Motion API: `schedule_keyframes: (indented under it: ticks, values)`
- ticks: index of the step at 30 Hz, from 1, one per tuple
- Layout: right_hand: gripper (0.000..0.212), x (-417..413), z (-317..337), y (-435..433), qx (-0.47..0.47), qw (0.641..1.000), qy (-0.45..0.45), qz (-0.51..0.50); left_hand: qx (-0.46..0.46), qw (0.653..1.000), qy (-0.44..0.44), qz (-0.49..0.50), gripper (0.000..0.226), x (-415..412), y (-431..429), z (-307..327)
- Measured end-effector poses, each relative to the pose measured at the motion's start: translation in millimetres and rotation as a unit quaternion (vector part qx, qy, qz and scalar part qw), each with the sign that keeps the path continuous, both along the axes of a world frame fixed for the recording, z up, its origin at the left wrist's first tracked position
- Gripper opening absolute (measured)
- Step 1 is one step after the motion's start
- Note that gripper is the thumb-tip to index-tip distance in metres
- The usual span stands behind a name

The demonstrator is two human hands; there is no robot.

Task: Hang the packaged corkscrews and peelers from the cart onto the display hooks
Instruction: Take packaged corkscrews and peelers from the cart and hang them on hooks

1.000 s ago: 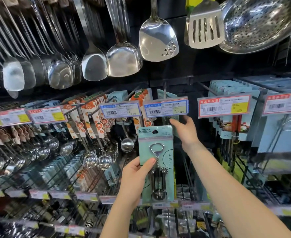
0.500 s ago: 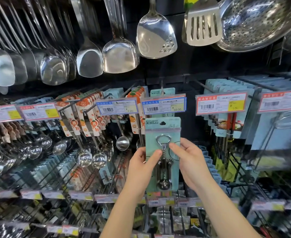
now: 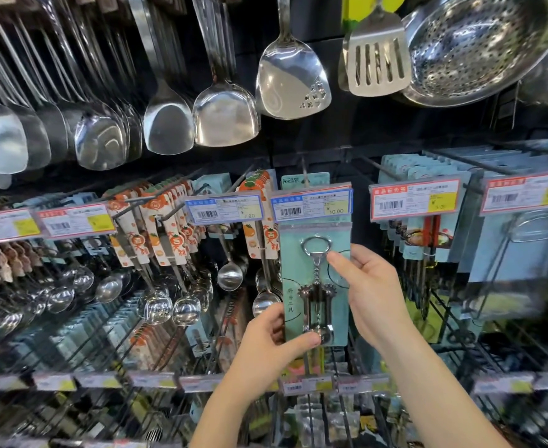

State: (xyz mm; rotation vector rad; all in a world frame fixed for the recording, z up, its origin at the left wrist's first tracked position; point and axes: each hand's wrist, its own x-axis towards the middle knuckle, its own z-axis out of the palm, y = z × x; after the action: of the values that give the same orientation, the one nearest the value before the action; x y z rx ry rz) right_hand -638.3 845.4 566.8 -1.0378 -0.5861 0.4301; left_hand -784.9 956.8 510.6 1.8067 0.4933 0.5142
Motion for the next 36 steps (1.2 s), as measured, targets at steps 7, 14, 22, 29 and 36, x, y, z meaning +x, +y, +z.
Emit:
schedule_keyframes:
  ticks: [7,14,22,29,36]
  values:
    - [0.018,1.8,4.9,4.1,-0.024,1.000,-0.009,-0.007,-0.009,1.000,-0.025,0.003,0.026,-2.7,1.8,4.9]
    - [0.013,0.3,10.9,4.0,-0.053,0.997,-0.033,-0.047,-0.020,0.999,-0.033,-0.010,0.027,3.7,-0.1,5.1]
    - [0.015,0.1,9.3,-1.4,-0.073,0.991,-0.086,-0.069,-0.045,0.998,-0.046,-0.027,0.027,7.3,-3.1,2.2]
    - [0.015,0.6,16.6,5.2,-0.054,0.997,-0.045,-0.026,-0.043,0.998,-0.047,-0.019,0.030,6.5,3.5,6.4]
    - [0.012,4.0,11.1,2.2,-0.072,0.990,-0.083,-0.089,-0.051,0.997,-0.045,-0.034,0.026,6.8,-1.5,3.0]
